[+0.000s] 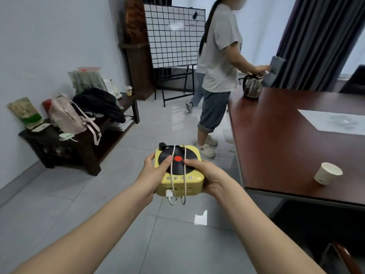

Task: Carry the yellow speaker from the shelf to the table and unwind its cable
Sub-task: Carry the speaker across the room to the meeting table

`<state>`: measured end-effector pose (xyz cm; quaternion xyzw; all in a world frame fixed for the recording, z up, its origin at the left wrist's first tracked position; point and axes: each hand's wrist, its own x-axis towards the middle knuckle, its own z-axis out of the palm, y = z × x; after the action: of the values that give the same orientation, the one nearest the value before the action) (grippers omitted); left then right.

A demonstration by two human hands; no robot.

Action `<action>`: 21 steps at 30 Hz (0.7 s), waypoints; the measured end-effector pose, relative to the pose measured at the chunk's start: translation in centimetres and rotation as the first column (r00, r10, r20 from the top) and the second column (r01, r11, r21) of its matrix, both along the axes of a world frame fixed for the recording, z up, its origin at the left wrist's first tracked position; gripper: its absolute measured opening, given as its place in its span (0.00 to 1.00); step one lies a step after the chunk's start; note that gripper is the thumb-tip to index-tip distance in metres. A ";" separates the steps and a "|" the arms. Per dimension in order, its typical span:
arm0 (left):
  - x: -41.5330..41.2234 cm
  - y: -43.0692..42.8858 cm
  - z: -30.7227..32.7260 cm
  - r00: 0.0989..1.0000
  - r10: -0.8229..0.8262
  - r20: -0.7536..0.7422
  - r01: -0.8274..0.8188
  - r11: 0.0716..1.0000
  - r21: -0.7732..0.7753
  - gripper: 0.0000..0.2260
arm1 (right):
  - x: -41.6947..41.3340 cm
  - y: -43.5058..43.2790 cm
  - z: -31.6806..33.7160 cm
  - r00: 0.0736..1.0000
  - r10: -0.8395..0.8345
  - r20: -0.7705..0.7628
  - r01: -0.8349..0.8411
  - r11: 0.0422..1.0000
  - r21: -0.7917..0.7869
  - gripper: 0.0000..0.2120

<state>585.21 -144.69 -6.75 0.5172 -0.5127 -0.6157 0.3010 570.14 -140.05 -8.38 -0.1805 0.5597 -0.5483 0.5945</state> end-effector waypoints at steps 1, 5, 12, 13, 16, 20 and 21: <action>-0.5 -1.6 0.1 1.000 -0.030 0.004 0.030 1.000 -0.005 0.26 | -0.4 -1.1 0.0 0.999 -0.032 0.002 0.032 0.999 -0.012 0.32; -2.7 -6.1 0.1 0.994 -0.112 0.001 0.112 0.994 0.000 0.27 | -2.1 -4.5 0.0 0.990 -0.138 0.005 0.138 0.990 -0.019 0.32; -8.1 -12.7 -0.1 0.970 -0.242 -0.014 0.242 0.970 0.018 0.27 | -6.4 -9.5 -0.3 0.959 -0.283 -0.021 0.282 0.959 -0.016 0.29; -8.9 -13.6 -0.1 0.967 -0.254 -0.017 0.255 0.967 0.017 0.27 | -7.1 -10.2 -0.4 0.957 -0.290 -0.025 0.289 0.957 -0.020 0.30; -11.9 -16.8 -0.4 0.953 -0.302 -0.011 0.302 0.953 0.013 0.28 | -9.9 -12.8 -0.7 0.948 -0.319 -0.027 0.318 0.948 -0.033 0.28; -16.5 -21.0 -0.3 0.930 -0.367 -0.005 0.367 0.930 0.001 0.27 | -14.0 -16.2 -0.6 0.927 -0.375 -0.009 0.374 0.926 -0.057 0.23; -17.7 -22.0 -0.2 0.924 -0.383 -0.002 0.383 0.924 0.002 0.27 | -15.0 -17.0 -0.5 0.921 -0.390 -0.008 0.389 0.920 -0.056 0.22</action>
<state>567.47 -166.74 -6.94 0.4069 -0.6029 -0.6637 0.1746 555.14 -157.08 -8.86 -0.0866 0.5752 -0.6685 0.4635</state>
